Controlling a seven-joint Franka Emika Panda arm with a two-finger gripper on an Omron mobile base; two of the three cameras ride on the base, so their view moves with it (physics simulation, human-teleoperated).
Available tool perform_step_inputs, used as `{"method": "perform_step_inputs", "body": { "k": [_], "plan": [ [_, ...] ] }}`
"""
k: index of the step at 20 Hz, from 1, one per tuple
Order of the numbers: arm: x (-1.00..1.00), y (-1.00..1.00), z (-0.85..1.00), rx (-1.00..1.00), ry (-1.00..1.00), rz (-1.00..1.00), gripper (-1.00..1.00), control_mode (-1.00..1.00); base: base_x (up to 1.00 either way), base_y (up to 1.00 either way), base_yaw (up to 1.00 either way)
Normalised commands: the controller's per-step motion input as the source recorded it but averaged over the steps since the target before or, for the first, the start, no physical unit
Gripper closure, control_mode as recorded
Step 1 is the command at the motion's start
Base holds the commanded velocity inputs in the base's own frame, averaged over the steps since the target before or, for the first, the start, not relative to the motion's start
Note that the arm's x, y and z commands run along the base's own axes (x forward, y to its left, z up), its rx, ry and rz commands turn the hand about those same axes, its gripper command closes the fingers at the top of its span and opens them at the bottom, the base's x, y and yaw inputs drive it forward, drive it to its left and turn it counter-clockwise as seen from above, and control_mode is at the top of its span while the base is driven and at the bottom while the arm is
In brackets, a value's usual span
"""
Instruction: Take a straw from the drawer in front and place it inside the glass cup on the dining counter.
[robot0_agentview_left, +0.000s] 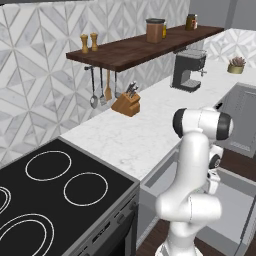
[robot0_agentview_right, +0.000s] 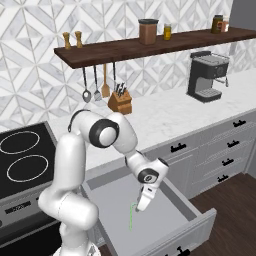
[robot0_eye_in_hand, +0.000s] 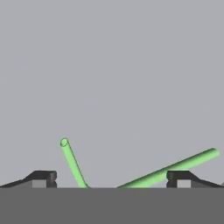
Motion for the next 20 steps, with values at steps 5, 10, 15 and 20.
{"method": "perform_step_inputs", "body": {
  "k": [5, 10, 15, 20],
  "plan": [
    [0.02, 0.0, -0.16, 0.0, 0.0, 0.0, -1.0, -1.0, 0.0, 0.0, 0.0],
    [0.02, 0.01, -0.16, 0.0, 0.0, 0.0, -1.0, -1.0, 0.0, 0.0, 0.0],
    [0.03, 0.0, -0.14, 0.0, 0.0, 0.0, -1.0, -1.0, 0.0, 0.0, 0.0],
    [0.0, 0.0, -0.08, 0.0, 0.0, 0.0, -1.0, -1.0, 0.0, 0.0, 0.0]
  ]
}}
